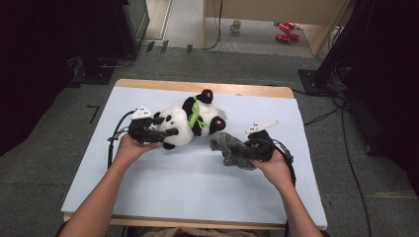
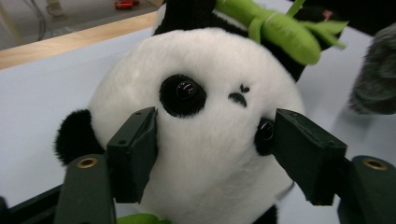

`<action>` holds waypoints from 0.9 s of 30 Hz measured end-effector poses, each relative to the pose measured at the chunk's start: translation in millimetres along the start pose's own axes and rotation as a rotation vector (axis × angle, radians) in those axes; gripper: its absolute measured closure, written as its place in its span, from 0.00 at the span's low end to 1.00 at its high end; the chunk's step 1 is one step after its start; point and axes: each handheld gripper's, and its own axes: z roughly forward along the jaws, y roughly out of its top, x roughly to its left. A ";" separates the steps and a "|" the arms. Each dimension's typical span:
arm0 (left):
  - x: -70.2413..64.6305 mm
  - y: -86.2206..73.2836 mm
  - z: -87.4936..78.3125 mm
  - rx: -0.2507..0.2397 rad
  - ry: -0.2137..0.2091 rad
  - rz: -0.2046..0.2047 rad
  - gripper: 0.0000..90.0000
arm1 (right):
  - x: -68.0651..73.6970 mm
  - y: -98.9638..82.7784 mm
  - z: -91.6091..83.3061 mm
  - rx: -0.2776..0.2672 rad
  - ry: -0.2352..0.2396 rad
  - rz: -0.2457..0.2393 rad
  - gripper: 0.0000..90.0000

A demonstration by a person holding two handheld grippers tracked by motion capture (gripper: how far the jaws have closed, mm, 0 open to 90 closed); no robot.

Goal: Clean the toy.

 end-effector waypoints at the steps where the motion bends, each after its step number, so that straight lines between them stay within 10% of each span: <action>1: 0.7 -0.3 0.3 0.002 0.002 0.003 0.35 | -0.4 -0.2 0.8 0.001 0.001 0.000 0.86; 15: 13.7 -1.2 -11.5 -0.075 -0.036 -0.131 0.35 | -6.0 -12.7 14.0 0.032 -0.017 0.016 0.85; 27: 9.8 -0.8 -37.9 -0.040 -0.020 -0.145 0.32 | -15.2 -31.9 2.4 0.035 -0.032 0.044 0.85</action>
